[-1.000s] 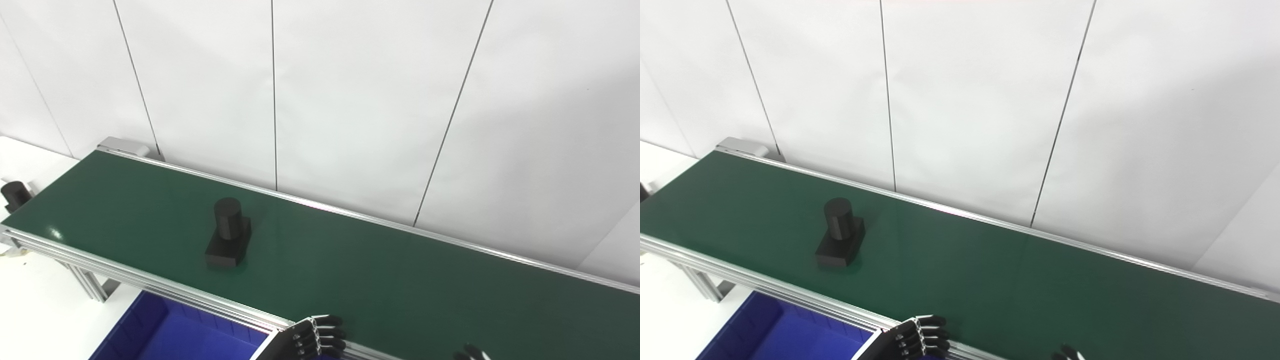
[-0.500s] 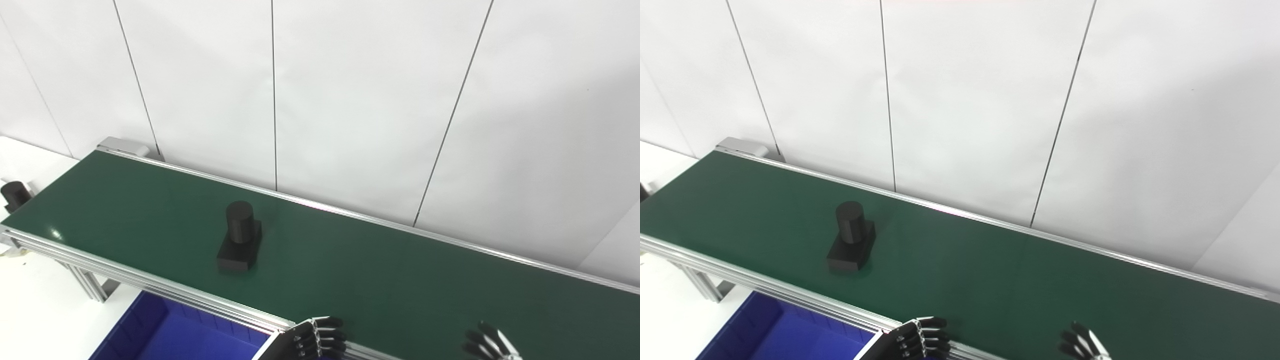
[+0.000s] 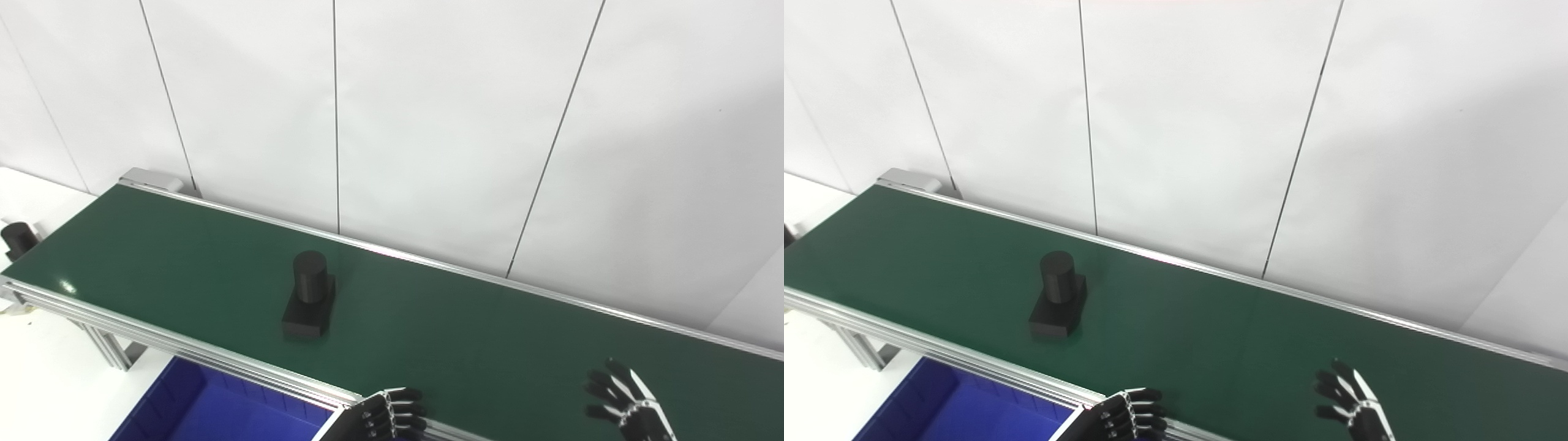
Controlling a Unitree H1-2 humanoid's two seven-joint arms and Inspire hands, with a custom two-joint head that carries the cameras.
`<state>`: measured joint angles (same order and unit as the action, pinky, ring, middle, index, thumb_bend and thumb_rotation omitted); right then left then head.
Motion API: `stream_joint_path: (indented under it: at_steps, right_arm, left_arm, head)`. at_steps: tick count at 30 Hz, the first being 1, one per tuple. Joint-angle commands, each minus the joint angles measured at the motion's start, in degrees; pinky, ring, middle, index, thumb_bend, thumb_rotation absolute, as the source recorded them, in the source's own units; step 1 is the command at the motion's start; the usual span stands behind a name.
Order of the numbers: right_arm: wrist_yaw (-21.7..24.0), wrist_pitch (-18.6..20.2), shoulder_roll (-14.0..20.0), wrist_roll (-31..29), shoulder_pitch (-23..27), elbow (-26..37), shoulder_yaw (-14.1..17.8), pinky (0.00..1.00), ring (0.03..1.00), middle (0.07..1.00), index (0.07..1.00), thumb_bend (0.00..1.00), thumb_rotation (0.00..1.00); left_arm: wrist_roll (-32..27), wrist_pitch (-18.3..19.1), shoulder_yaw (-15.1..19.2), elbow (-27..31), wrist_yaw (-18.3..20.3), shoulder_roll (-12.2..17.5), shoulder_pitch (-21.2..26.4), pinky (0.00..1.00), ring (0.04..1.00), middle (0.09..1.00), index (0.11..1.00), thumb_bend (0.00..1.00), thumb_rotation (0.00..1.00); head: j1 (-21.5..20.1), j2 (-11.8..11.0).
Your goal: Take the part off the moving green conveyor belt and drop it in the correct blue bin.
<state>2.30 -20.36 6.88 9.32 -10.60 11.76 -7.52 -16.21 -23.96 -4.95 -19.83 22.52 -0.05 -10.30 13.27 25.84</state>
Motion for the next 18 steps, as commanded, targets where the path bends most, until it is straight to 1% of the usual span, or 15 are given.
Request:
stream_joint_path:
  at_steps: [1, 3, 6, 10, 12, 13, 16, 17, 18]
  right_arm:
    - [0.43, -0.25, 0.14, -0.81, 2.28, 0.29, 0.52, 0.64, 0.76, 0.814, 0.877, 0.69, 0.84]
    - [0.42, -0.14, 0.16, -0.77, 3.59, -0.55, 0.8, 0.63, 0.755, 0.813, 0.877, 0.68, 0.84]
    - [0.5, 0.48, 0.24, -0.26, 5.7, -1.36, 1.22, 0.61, 0.75, 0.808, 0.878, 0.63, 0.81]
    - [0.78, 1.93, 0.28, 0.45, 8.43, -1.56, 1.67, 0.61, 0.752, 0.801, 0.874, 0.6, 0.78]
    - [1.09, 3.21, 0.31, 0.62, 10.1, -1.52, 1.77, 0.6, 0.746, 0.799, 0.875, 0.57, 0.76]
    - [1.36, 3.68, 0.35, 0.55, 11.0, -1.51, 1.73, 0.6, 0.746, 0.8, 0.874, 0.53, 0.72]
    - [1.93, 6.11, 0.31, 1.08, 13.05, -1.06, 1.61, 0.61, 0.753, 0.802, 0.873, 0.51, 0.69]
    - [2.01, 6.7, 0.27, 1.32, 13.43, -0.93, 1.57, 0.61, 0.753, 0.8, 0.87, 0.51, 0.66]
    - [2.28, 7.41, 0.31, 1.37, 14.04, -0.82, 1.5, 0.61, 0.752, 0.799, 0.869, 0.51, 0.65]
  left_arm:
    - [-0.07, -2.18, 0.22, 0.55, 0.35, -0.32, 1.67, 0.66, 0.688, 0.715, 0.753, 0.87, 0.42]
    - [-0.08, -2.18, 0.26, 0.52, 0.35, -0.37, 1.7, 0.67, 0.689, 0.714, 0.753, 0.87, 0.41]
    - [-0.3, -2.32, 0.35, 0.28, 0.62, -0.37, 1.76, 0.67, 0.687, 0.714, 0.753, 0.86, 0.4]
    - [-0.19, -2.66, 0.56, -0.19, 0.93, -0.49, 2.0, 0.67, 0.688, 0.714, 0.756, 0.85, 0.4]
    - [-0.05, -2.75, 0.62, -0.29, 0.94, -0.6, 2.07, 0.67, 0.686, 0.712, 0.755, 0.84, 0.4]
    - [0.14, -2.81, 0.66, -0.25, 0.96, -0.66, 2.06, 0.67, 0.685, 0.711, 0.754, 0.84, 0.4]
    - [0.45, -2.89, 0.77, -0.23, 1.19, -0.74, 2.11, 0.67, 0.686, 0.711, 0.754, 0.84, 0.4]
    - [0.48, -2.88, 0.8, -0.23, 1.23, -0.74, 2.1, 0.67, 0.686, 0.709, 0.755, 0.85, 0.4]
    - [0.5, -2.88, 0.8, -0.2, 1.25, -0.75, 2.11, 0.67, 0.686, 0.708, 0.755, 0.85, 0.41]
  head:
    - [0.06, 0.02]
    - [0.06, 0.02]
    - [0.06, 0.02]
    - [-0.09, 0.11]
    - [-0.08, 0.15]
    - [-0.08, 0.15]
    - [-0.09, 0.26]
    - [-0.09, 0.26]
    - [-0.4, 0.59]
